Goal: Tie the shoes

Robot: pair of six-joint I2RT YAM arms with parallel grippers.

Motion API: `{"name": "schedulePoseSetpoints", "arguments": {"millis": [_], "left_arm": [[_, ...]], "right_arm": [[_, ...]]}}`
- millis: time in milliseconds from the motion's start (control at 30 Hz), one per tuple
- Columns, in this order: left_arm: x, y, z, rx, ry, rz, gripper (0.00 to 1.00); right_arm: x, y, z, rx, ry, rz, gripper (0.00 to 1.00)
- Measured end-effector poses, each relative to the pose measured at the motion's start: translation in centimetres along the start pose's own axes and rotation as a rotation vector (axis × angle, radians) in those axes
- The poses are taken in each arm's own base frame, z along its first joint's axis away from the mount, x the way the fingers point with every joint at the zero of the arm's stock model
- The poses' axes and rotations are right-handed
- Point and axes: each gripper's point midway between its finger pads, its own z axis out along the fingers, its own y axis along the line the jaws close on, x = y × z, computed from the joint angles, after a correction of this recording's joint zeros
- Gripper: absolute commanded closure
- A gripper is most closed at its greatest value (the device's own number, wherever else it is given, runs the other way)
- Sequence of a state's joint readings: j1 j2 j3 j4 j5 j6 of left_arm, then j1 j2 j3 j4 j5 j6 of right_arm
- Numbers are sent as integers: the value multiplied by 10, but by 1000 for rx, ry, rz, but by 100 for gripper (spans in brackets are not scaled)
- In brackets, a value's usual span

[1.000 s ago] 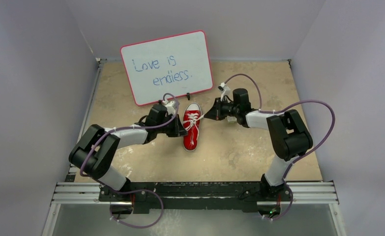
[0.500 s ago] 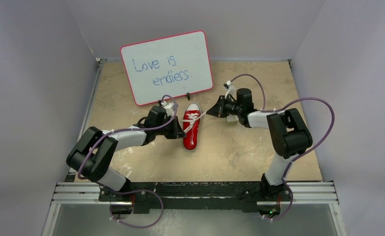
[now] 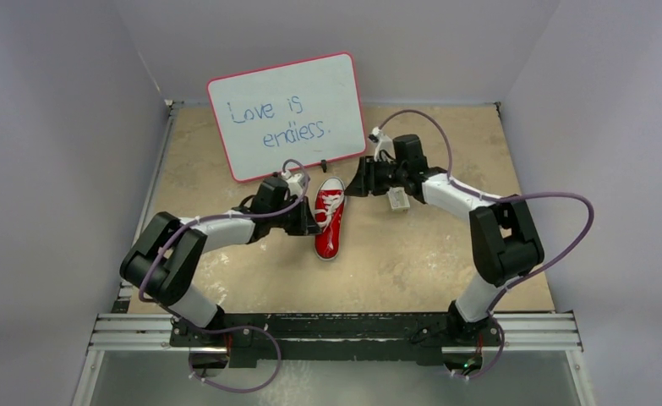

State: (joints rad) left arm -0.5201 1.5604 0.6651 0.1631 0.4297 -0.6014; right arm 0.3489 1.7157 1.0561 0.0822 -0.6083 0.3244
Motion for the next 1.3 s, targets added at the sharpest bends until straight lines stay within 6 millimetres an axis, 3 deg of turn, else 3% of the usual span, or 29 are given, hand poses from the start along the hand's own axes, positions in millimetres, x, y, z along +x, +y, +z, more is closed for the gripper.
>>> {"name": "schedulePoseSetpoints", "arguments": {"millis": [167, 300, 733, 1133, 1300], "left_arm": [[-13, 6, 6, 0, 20, 6, 100], [-15, 7, 8, 12, 31, 11, 100], [-15, 5, 8, 30, 34, 21, 100], [-14, 5, 8, 42, 32, 22, 100], [-14, 5, 8, 44, 31, 24, 100]], "right_arm": [[23, 55, 6, -73, 60, 45, 60], [45, 78, 14, -101, 106, 99, 63], [68, 59, 38, -10, 156, 189, 66], [72, 52, 48, 78, 166, 175, 70], [74, 46, 48, 126, 164, 175, 80]]}}
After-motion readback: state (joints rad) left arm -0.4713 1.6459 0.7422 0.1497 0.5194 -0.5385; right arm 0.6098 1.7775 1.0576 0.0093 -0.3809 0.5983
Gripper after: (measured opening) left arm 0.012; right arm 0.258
